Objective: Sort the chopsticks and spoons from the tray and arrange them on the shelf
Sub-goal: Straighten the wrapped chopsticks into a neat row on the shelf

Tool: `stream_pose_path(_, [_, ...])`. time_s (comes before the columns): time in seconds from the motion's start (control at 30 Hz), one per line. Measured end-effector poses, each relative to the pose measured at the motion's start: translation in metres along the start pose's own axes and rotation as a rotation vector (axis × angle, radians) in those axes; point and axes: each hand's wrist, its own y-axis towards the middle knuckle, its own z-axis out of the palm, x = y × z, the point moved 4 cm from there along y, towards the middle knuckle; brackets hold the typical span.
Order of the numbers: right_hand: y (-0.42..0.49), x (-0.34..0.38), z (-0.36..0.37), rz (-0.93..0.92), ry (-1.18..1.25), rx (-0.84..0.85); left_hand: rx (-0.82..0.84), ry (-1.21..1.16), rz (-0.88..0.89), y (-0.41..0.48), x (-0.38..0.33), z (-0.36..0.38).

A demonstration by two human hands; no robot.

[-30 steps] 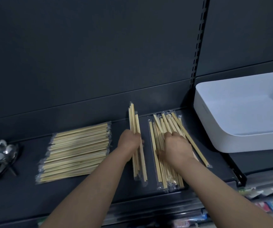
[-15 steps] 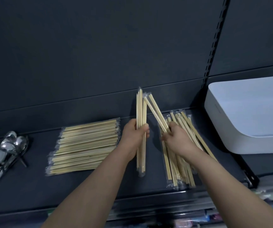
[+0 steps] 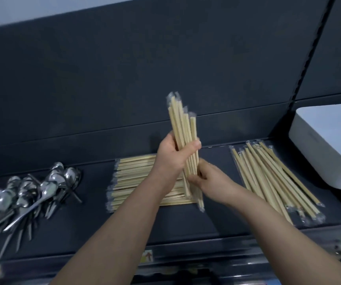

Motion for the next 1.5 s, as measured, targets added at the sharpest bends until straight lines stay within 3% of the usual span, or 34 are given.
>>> stream_pose_path(0.1, [-0.006,0.003,0.018,0.015,0.035,0.008,0.095,-0.025,-0.034,-0.008,-0.001,-0.011])
stream_pose_path(0.23, [-0.023,-0.006,0.017,0.066,0.276,-0.037,0.212,-0.033,-0.083,-0.008,0.001,0.003])
stream_pose_path(0.4, [-0.043,-0.028,-0.009,0.059,0.388,-0.272,0.325,-0.028,-0.06,-0.003,-0.005,0.05])
stream_pose_path(0.5, [-0.049,-0.042,-0.023,0.047,0.326,-0.386,0.327,0.057,-0.033,0.0,-0.006,0.073])
stream_pose_path(0.83, [-0.052,-0.082,-0.018,0.116,0.291,-0.192,0.245,0.142,-0.103,0.005,0.012,0.091])
stream_pose_path(0.9, [-0.051,-0.079,-0.018,0.092,0.255,-0.138,0.166,0.064,-0.137,0.005,0.012,0.083])
stream_pose_path(1.13, [-0.038,-0.043,0.001,-0.027,-0.027,0.087,-0.35,-0.265,-0.291,-0.017,0.037,-0.029])
stream_pose_path(1.3, [-0.023,-0.028,0.052,0.02,-0.299,0.36,-0.551,-0.165,-0.466,-0.063,0.065,-0.116])
stream_pose_path(1.4, [-0.015,-0.02,0.071,-0.004,-0.464,0.314,-0.647,-0.055,-0.528,-0.086,0.081,-0.149])
stream_pose_path(1.5, [-0.011,-0.012,0.082,-0.04,-0.483,0.226,-0.699,0.091,-0.48,-0.095,0.092,-0.171])
